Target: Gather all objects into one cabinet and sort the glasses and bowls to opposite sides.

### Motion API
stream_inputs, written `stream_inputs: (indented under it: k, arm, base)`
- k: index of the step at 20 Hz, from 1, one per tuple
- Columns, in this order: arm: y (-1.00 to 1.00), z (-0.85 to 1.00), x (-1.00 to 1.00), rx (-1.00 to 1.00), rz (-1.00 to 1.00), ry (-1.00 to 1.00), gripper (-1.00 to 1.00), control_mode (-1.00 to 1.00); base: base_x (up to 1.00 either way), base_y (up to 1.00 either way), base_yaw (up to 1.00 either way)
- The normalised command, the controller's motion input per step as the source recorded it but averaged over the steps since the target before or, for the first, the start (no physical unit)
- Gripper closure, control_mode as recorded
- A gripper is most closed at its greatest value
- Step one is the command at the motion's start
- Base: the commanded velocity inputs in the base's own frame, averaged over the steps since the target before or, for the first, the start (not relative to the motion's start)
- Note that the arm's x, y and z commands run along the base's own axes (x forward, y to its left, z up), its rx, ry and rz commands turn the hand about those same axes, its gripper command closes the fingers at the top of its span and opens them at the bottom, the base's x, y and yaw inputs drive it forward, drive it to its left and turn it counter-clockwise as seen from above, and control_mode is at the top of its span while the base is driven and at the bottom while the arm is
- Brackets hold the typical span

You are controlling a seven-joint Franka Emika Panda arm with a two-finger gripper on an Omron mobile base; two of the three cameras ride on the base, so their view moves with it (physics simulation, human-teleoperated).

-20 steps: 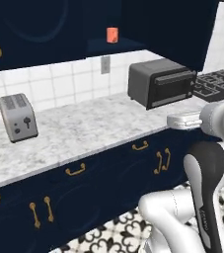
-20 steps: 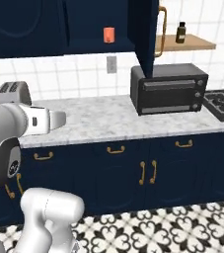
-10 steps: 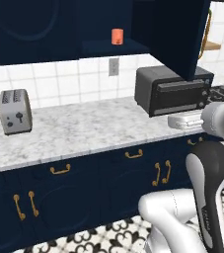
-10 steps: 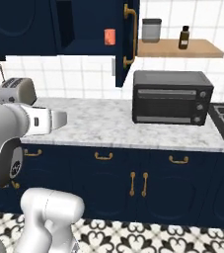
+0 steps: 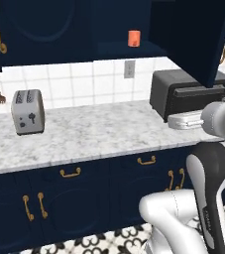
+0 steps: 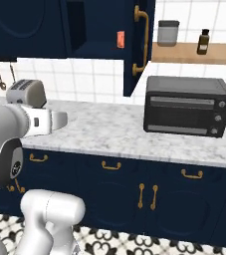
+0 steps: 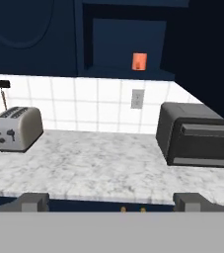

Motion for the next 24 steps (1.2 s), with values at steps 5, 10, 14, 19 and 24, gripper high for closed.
stream_inputs:
  k: [5,10,14,19,24]
  arm:
    - [0.0,0.0,0.0,0.0,0.0,0.0,-1.0,1.0]
    - [0.0,0.0,0.0,0.0,0.0,0.0,-1.0,1.0]
    - [0.0,0.0,0.0,0.0,0.0,0.0,-1.0,1.0]
    - [0.0,0.0,0.0,0.0,0.0,0.0,-1.0,1.0]
    - [0.0,0.0,0.0,0.0,0.0,0.0,-1.0,1.0]
  base:
    - [0.1,-0.27,0.0]
    - [0.45,-0.47,-0.1]
    - [0.55,0.0,-0.01]
    - [0.59,0.0,0.0]
    - [0.29,0.0,0.01]
